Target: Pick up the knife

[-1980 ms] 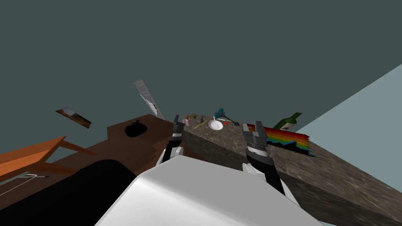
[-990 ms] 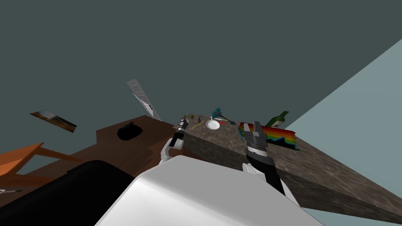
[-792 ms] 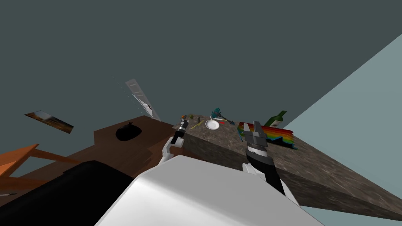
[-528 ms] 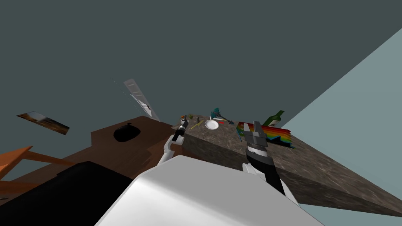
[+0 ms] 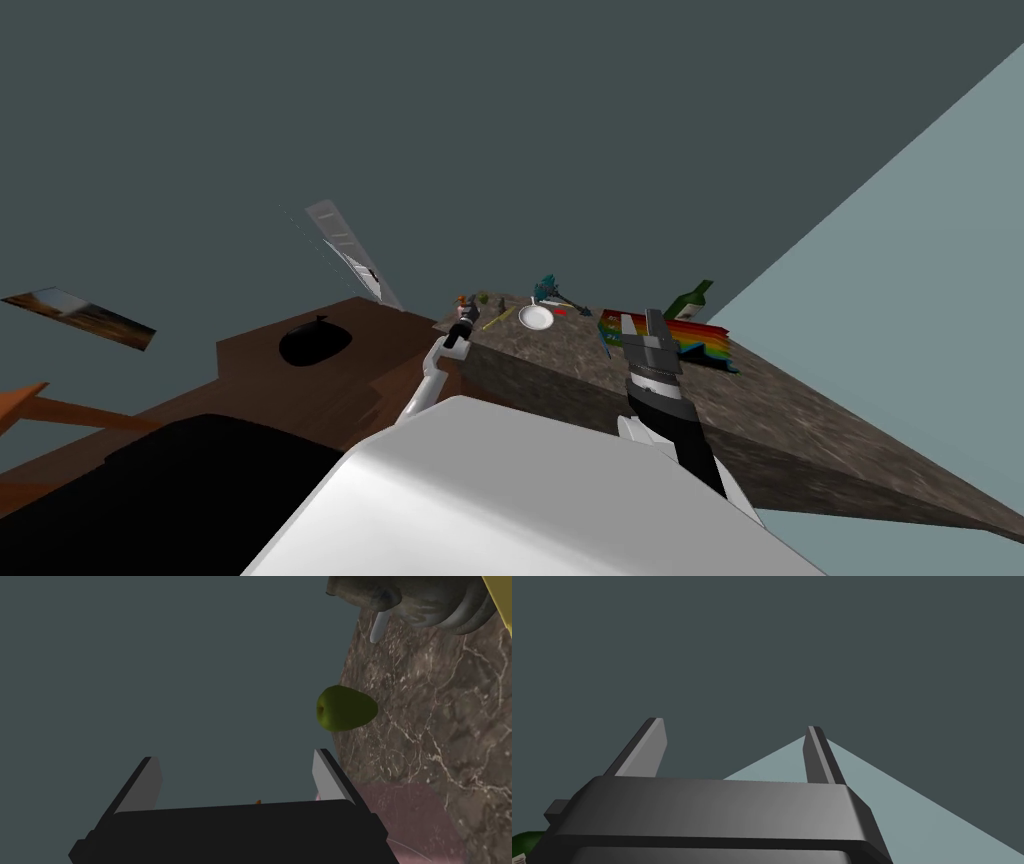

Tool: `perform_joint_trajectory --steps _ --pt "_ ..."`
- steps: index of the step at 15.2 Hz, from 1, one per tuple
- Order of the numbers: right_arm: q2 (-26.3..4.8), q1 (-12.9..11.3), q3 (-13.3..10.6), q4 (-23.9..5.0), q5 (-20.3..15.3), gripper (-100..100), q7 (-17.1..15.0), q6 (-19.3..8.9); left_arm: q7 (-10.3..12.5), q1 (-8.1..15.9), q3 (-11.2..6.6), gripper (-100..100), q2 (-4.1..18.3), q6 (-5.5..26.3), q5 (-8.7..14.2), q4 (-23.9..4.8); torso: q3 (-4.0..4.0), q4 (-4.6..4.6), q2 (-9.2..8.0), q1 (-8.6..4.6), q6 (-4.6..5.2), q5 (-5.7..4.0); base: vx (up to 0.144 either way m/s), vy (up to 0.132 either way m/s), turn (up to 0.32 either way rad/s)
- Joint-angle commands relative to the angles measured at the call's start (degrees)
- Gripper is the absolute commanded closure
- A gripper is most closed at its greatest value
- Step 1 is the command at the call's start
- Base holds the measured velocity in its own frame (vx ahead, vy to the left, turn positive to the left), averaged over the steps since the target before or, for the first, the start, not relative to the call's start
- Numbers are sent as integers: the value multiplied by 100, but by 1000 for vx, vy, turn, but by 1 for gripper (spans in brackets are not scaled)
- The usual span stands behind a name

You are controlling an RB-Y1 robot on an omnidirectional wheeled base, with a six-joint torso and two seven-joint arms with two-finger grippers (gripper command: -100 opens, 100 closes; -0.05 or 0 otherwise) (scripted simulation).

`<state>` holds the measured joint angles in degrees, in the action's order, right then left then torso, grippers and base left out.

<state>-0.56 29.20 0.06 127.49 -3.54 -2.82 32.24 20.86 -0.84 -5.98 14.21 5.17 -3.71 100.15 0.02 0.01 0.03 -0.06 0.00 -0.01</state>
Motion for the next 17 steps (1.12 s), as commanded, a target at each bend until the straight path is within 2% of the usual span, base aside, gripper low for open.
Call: perform_joint_trajectory --steps 1,2,3,4,5,6,7,8,9,11,12,13,14,15,17 --pt "0 0 0 0 0 0 0 0 159 286 -84 -100 55 286 -66 -286 0 0 0 0 0 0 3 -13 -44" --pt "0 0 0 0 0 0 0 0 159 319 -84 -100 55 323 -66 -389 0 0 1 0 2 0 3 -16 -54" --pt "0 0 0 0 0 0 0 0 313 527 -161 -100 96 466 -131 -562 1 0 2 -1 2 0 3 -22 -65" --pt "0 0 0 0 0 0 0 0 313 595 -161 -100 96 568 -131 -702 1 0 2 -3 3 -1 4 -25 -61" --pt "0 0 0 0 0 0 0 0 313 595 -161 -100 96 645 -131 -702 1 0 1 -4 1 -1 4 -19 -18" --pt "0 0 0 0 0 0 0 0 469 794 -240 -100 134 789 -197 -894 0 0 1 -2 -1 -1 6 -20 -42" --pt "0 0 0 0 0 0 0 0 469 874 -240 -100 134 897 -197 -1021 1 0 2 -3 2 -1 8 -20 -47" --pt "0 0 0 0 0 0 0 0 469 874 -240 -100 134 973 -197 -1021 2 1 3 -4 1 0 6 -14 -19" --pt "0 0 0 0 0 0 0 0 627 1079 -320 -100 167 1105 -265 -1231 1 0 2 -2 0 -1 6 -16 -38" --pt "0 0 0 0 0 0 0 0 627 1155 -320 -100 167 1305 -265 -1345 1 0 2 -2 1 -1 4 -14 -34" --pt "0 0 0 0 0 0 0 0 785 1360 -400 -100 196 1458 -333 -1522 1 0 1 -1 1 0 4 -16 -55" --pt "0 0 0 0 0 0 0 0 785 1437 -400 -100 196 1559 -333 -1661 1 0 2 -2 2 -1 3 -19 -56" --pt "0 0 0 0 0 0 0 0 785 1437 -400 -100 196 1639 -333 -1671 1 0 2 -3 2 -1 3 -12 -20" --pt "0 0 0 0 0 0 0 0 945 1681 -481 -100 222 1796 -401 -1878 0 0 1 -2 0 0 6 -16 -48" --pt "0 0 0 0 0 0 0 0 945 1720 -481 -100 222 1975 -401 -1999 1 0 1 -2 0 -1 7 -14 -33"
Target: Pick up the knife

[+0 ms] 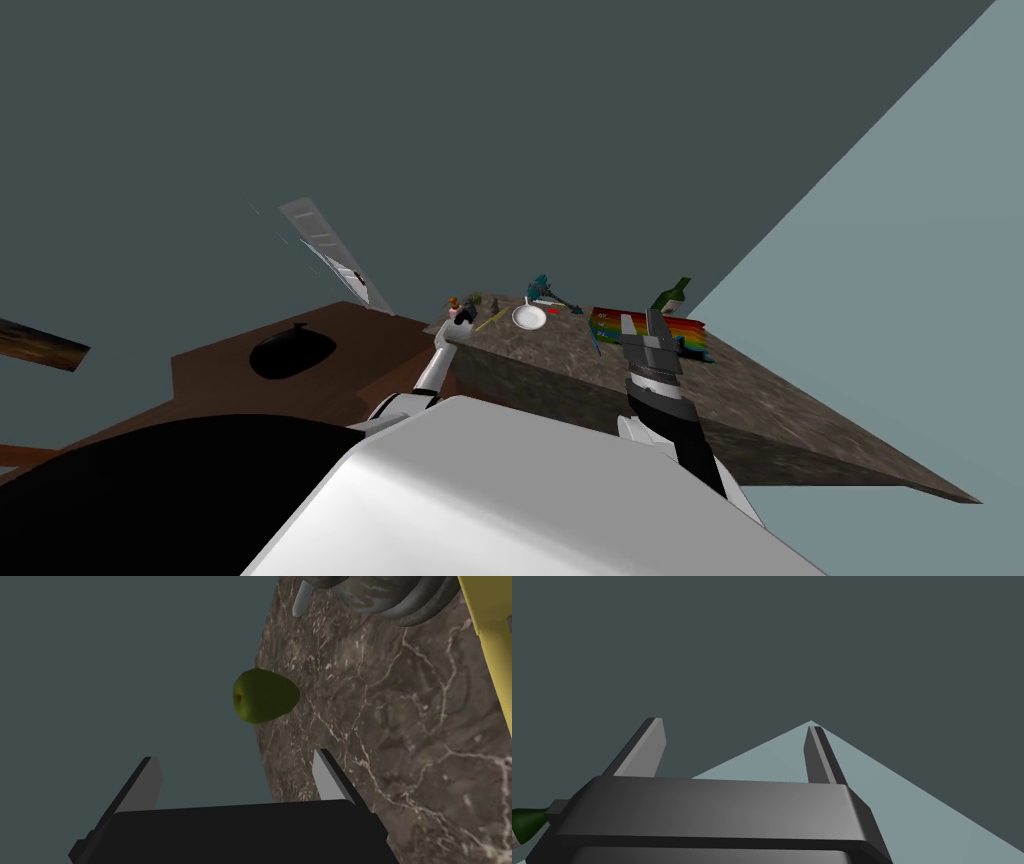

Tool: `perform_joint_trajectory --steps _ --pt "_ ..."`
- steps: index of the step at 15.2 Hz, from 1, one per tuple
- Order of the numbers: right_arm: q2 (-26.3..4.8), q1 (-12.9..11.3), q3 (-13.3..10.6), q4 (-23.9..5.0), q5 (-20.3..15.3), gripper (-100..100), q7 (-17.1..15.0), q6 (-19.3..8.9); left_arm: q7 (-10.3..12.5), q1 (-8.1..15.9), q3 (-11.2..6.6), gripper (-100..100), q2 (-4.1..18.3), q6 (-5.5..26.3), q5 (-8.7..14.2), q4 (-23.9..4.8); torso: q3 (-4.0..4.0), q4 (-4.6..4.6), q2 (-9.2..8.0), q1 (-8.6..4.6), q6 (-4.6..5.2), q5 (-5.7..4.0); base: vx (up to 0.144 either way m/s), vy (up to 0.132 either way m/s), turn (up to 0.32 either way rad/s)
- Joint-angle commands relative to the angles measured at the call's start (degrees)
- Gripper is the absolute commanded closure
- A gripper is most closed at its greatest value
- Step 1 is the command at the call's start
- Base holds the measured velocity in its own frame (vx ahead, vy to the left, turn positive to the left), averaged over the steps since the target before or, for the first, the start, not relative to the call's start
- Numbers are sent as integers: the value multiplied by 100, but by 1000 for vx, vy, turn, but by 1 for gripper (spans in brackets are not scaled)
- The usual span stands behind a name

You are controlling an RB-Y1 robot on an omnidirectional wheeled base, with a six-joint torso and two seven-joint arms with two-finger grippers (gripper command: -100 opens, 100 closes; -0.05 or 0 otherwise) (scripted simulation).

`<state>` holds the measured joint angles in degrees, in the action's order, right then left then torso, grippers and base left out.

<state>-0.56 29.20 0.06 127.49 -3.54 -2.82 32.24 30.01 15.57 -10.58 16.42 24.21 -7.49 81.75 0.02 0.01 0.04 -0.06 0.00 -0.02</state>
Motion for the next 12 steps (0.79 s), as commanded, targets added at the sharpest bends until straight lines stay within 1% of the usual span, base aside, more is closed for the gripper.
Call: perform_joint_trajectory --steps 1,2,3,4,5,6,7,8,9,10,11,12 --pt "0 0 0 0 0 0 0 0 30 79 -21 -100 1 71 -23 -159 0 0 0 0 0 0 3 -6 8" --pt "0 0 0 0 0 0 0 0 189 330 -102 -100 23 343 -91 -367 -1 0 -1 2 -1 1 5 -12 -37" --pt "0 0 0 0 0 0 0 0 189 361 -102 -100 23 407 -91 -476 0 -1 0 1 1 0 5 -13 -52" --pt "0 0 0 0 0 0 0 0 189 361 -102 -100 23 407 -91 -487 0 0 0 0 2 0 4 -8 -26" --pt "0 0 0 0 0 0 0 0 348 611 -183 -100 41 609 -159 -719 0 0 0 1 0 0 4 -12 -46" --pt "0 0 0 0 0 0 0 0 348 641 -183 -100 41 702 -159 -814 0 0 0 0 2 0 6 -14 -47" --pt "0 0 0 0 0 0 0 0 348 641 -183 -100 41 742 -159 -814 0 0 0 0 1 0 5 -12 -15" --pt "0 0 0 0 0 0 0 0 506 877 -263 -100 56 904 -227 -1048 0 0 0 0 0 0 6 -14 -37" --pt "0 0 0 0 0 0 0 0 506 918 -263 -100 56 1002 -227 -1139 0 0 0 -1 2 0 7 -14 -45" --pt "0 0 0 0 0 0 0 0 506 918 -263 -100 56 1075 -227 -1139 0 0 1 -1 1 0 5 -10 -21" --pt "0 0 0 0 0 0 0 0 661 1157 -343 -100 68 1246 -294 -1344 0 0 0 0 0 0 4 -13 -41" --pt "0 0 0 0 0 0 0 0 661 1191 -343 -100 68 1367 -294 -1441 0 -1 0 -1 1 -1 7 -13 -45"
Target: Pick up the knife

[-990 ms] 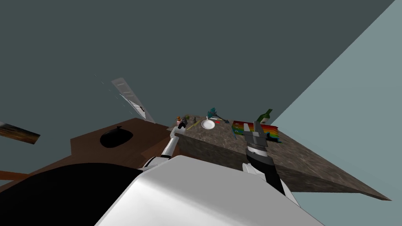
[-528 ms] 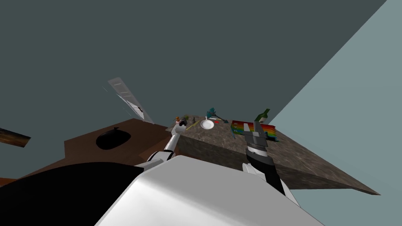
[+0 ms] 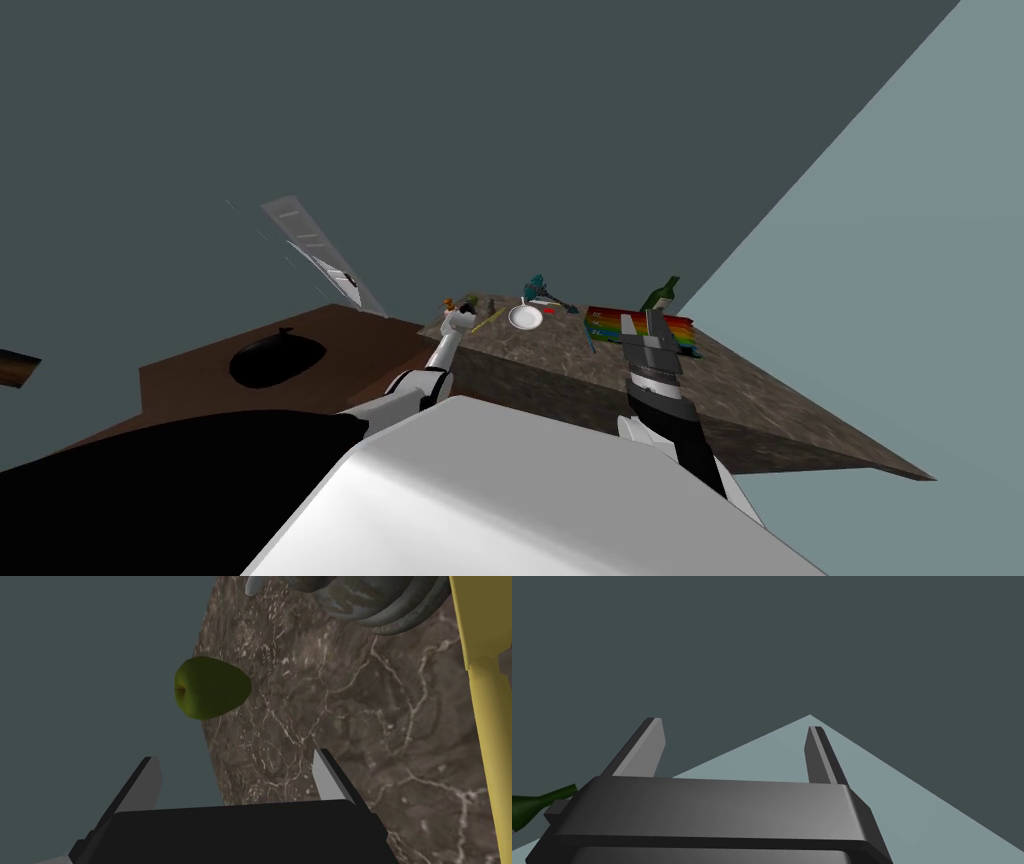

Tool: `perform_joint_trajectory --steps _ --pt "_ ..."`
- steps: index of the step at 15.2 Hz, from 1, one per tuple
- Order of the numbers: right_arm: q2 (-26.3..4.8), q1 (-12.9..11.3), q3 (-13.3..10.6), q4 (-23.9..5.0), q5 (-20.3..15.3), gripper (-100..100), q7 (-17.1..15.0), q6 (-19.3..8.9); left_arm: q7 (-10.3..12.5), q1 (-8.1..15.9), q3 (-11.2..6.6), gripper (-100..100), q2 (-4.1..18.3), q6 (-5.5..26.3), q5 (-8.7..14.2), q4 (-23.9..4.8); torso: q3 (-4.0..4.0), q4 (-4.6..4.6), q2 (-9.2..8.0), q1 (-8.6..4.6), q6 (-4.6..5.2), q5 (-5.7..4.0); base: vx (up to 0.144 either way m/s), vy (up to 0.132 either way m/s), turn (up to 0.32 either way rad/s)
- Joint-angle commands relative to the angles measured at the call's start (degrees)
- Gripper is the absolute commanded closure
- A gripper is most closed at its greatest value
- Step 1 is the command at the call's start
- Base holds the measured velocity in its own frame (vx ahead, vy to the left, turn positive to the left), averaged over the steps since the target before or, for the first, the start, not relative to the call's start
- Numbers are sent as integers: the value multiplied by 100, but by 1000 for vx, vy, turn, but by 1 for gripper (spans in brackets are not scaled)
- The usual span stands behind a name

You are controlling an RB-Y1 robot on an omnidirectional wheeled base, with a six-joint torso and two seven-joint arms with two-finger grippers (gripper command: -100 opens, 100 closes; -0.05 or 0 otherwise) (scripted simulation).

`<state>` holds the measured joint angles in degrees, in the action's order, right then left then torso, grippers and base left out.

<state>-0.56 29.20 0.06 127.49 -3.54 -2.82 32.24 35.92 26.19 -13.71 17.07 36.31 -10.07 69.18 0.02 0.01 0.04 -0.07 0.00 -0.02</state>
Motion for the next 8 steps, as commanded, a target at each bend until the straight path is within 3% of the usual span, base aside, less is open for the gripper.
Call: perform_joint_trajectory --steps 1,2,4,5,7,8 --pt "0 0 0 0 0 0 0 0 71 128 -30 -100 2 193 -36 -204 0 0 0 0 0 0 7 -9 -18" --pt "0 0 0 0 0 0 0 0 223 334 -109 -100 12 395 -102 -355 0 0 0 1 -1 0 5 -13 -37" --pt "0 0 0 0 0 0 0 0 223 395 -109 -100 12 517 -102 -520 0 0 0 -1 0 0 5 -11 -32" --pt "0 0 0 0 0 0 0 0 373 618 -185 -100 20 729 -167 -678 0 0 -1 1 -1 0 4 -11 -33" --pt "0 0 0 0 0 0 0 0 373 657 -185 -100 20 834 -167 -830 0 0 0 0 0 0 6 -9 -30" --pt "0 0 0 0 0 0 0 0 519 902 -260 -100 26 1019 -230 -1058 0 0 -1 2 -1 1 5 -9 -43"
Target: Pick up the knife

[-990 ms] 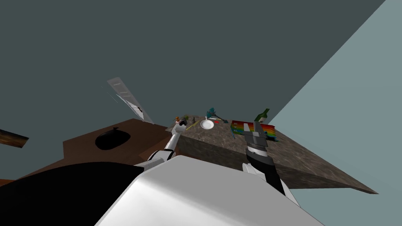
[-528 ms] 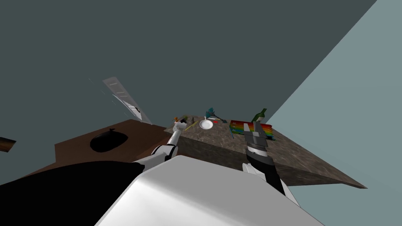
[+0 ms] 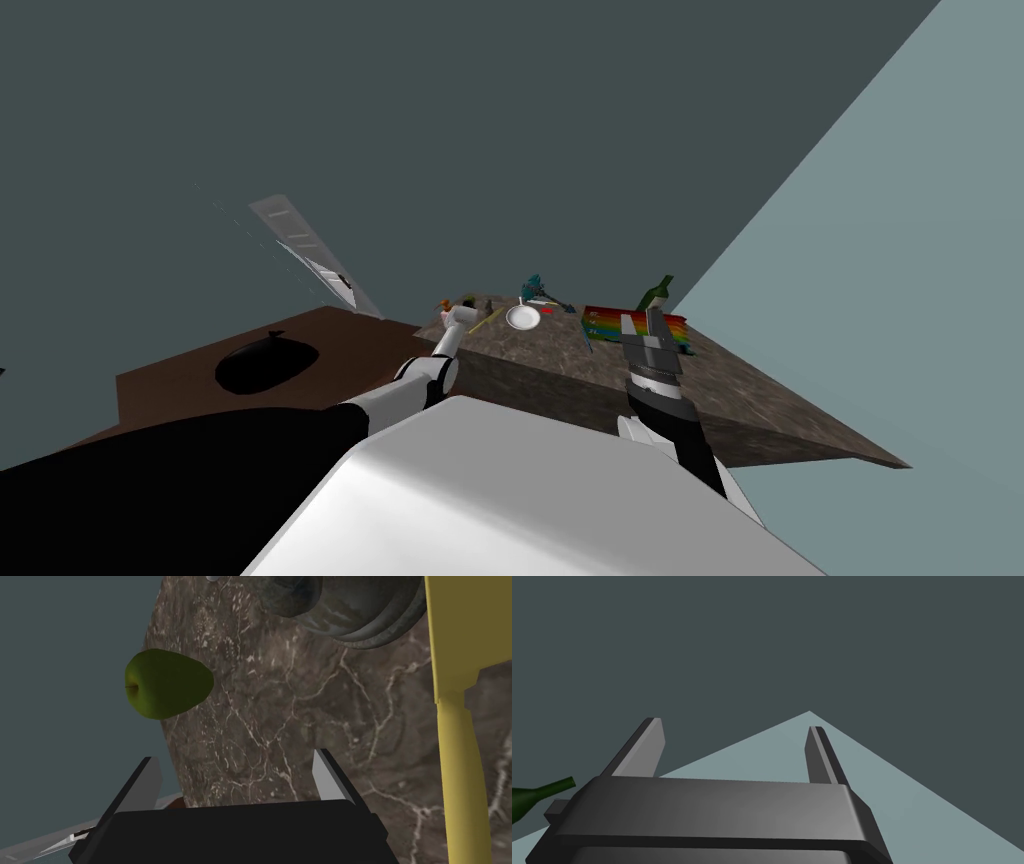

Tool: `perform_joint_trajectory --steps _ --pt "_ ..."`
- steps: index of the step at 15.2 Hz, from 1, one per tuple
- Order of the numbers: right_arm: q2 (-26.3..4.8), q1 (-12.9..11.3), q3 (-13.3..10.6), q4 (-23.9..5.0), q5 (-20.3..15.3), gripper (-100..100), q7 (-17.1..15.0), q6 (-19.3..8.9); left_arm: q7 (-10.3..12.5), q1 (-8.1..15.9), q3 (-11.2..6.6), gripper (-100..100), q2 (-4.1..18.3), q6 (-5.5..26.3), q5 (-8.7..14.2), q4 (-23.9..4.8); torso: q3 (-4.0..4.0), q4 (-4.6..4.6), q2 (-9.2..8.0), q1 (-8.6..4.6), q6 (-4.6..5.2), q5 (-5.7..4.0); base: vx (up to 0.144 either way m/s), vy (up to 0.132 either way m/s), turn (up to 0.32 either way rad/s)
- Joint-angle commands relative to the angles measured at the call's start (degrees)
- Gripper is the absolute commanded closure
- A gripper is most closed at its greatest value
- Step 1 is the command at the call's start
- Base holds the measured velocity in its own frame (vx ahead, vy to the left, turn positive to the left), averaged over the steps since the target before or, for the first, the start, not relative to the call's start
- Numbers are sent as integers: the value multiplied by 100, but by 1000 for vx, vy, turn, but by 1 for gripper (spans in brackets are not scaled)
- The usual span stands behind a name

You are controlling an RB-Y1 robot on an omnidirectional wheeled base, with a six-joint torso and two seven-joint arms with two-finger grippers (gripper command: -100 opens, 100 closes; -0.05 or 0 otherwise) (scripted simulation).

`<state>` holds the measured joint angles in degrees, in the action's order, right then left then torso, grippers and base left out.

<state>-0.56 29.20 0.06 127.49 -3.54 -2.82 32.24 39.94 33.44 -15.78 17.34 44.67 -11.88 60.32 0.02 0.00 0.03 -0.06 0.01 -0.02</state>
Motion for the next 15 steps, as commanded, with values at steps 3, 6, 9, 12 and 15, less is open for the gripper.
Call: perform_joint_trajectory --steps 3,6,9,12,15 --pt "0 0 0 0 0 0 0 0 258 431 -126 -100 5 484 -110 -500 0 1 -1 1 -2 1 5 -8 -30" --pt "0 0 0 0 0 0 0 0 394 667 -196 -100 8 797 -168 -774 0 0 -1 1 -2 1 7 -8 -30" --pt "0 0 0 0 0 0 0 0 525 892 -263 -100 10 1112 -225 -1050 0 0 -1 1 -2 1 6 -8 -27" --pt "0 0 0 0 0 0 0 0 649 1106 -327 -100 11 1434 -278 -1353 0 0 0 -1 0 0 7 -8 -40" --pt "0 0 0 0 0 0 0 0 765 1307 -387 -100 10 1683 -329 -1597 -1 0 -1 1 -1 0 6 -6 -23"
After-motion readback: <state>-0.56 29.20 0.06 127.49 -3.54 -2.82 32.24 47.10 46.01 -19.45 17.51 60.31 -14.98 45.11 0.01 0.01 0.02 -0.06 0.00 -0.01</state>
